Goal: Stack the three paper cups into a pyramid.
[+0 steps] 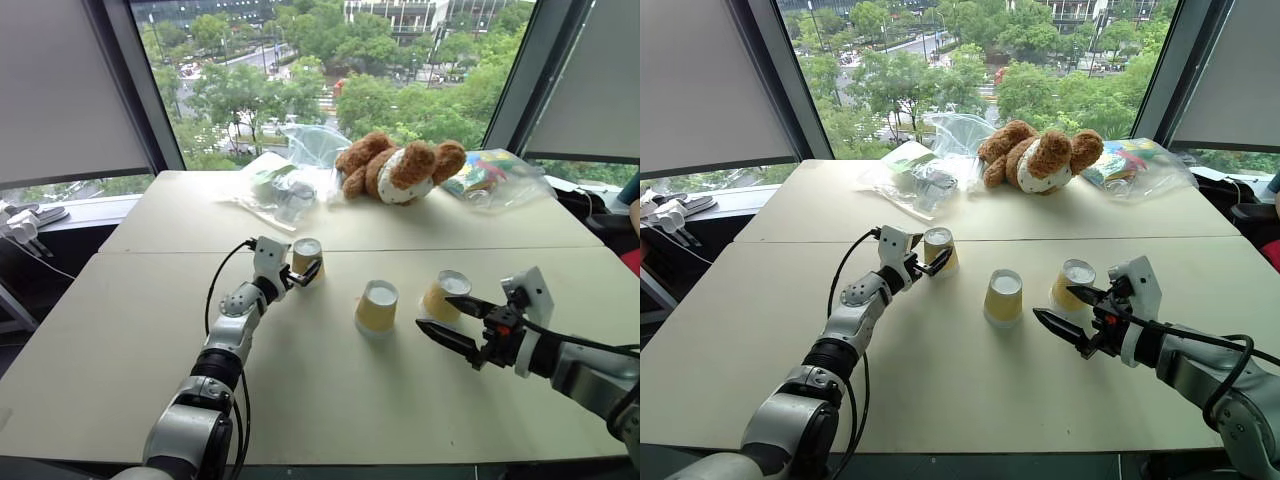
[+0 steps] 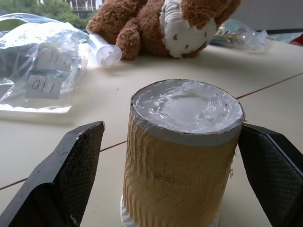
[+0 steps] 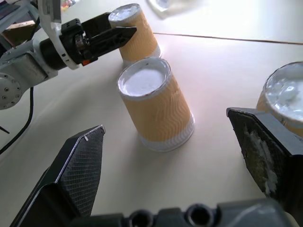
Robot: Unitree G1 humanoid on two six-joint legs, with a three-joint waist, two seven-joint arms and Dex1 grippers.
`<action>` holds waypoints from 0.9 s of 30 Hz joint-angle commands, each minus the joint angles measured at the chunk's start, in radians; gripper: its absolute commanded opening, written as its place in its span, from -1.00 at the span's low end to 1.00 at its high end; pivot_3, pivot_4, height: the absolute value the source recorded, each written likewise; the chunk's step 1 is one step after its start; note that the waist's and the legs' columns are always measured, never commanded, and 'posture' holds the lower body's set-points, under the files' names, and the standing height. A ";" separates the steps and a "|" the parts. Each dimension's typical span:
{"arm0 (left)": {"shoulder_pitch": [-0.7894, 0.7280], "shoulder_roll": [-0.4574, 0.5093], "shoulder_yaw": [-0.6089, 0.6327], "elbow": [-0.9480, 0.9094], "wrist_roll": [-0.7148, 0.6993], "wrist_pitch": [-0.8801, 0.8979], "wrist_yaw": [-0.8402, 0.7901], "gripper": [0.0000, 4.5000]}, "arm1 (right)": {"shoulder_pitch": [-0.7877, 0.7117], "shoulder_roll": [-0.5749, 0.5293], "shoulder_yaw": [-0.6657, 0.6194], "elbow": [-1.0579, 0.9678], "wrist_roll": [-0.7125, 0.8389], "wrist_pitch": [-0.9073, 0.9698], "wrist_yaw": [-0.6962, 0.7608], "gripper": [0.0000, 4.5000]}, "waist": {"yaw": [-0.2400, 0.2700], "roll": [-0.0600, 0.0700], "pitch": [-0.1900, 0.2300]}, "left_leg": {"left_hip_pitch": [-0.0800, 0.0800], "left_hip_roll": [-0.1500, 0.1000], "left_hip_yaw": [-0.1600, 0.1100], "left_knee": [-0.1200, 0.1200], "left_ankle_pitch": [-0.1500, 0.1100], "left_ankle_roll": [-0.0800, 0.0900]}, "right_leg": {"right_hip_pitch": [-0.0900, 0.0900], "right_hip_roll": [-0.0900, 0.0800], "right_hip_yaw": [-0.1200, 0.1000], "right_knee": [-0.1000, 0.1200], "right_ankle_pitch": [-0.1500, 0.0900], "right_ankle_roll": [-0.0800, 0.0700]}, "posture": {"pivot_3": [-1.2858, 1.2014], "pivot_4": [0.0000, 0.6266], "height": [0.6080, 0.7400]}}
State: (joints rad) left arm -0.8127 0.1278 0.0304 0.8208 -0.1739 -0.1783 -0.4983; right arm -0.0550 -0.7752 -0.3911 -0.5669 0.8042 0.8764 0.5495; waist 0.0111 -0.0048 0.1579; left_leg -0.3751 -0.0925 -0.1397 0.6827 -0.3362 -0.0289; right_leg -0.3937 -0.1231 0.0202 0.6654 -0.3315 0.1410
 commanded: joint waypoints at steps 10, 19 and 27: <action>-0.065 -0.010 0.029 0.046 -0.010 -0.065 -0.019 0.98 | 0.000 -0.026 -0.042 -0.044 -0.014 -0.036 -0.011 1.00 | -0.002 0.000 0.000 | 0.000 0.000 0.000 0.000 0.000 0.000 | 0.000 0.000 0.000 0.000 0.000 0.000 | 0.03 -0.52 1.00; -0.069 -0.018 0.034 0.051 0.002 -0.073 -0.012 0.42 | 0.002 -0.019 -0.030 -0.048 -0.012 -0.031 -0.017 1.00 | -0.001 0.000 0.000 | 0.000 0.000 0.000 0.000 0.000 0.000 | 0.000 0.000 0.000 0.001 0.000 0.000 | 0.03 -0.52 1.00; 0.000 -0.008 0.010 -0.140 -0.078 0.013 -0.160 0.03 | 0.020 -0.025 -0.049 -0.056 -0.001 -0.023 -0.013 1.00 | -0.002 0.000 0.000 | 0.000 0.000 0.000 0.000 0.000 0.000 | 0.000 0.000 0.000 0.001 0.000 0.000 | 0.03 -0.52 1.00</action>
State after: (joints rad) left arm -0.8495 0.1081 0.0549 0.8566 -0.1908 -0.2194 -0.5532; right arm -0.0420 -0.7942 -0.4074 -0.5859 0.7896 0.8635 0.5348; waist 0.0096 -0.0048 0.1579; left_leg -0.3754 -0.0925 -0.1396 0.6829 -0.3362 -0.0289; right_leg -0.3942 -0.1231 0.0203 0.6662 -0.3315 0.1410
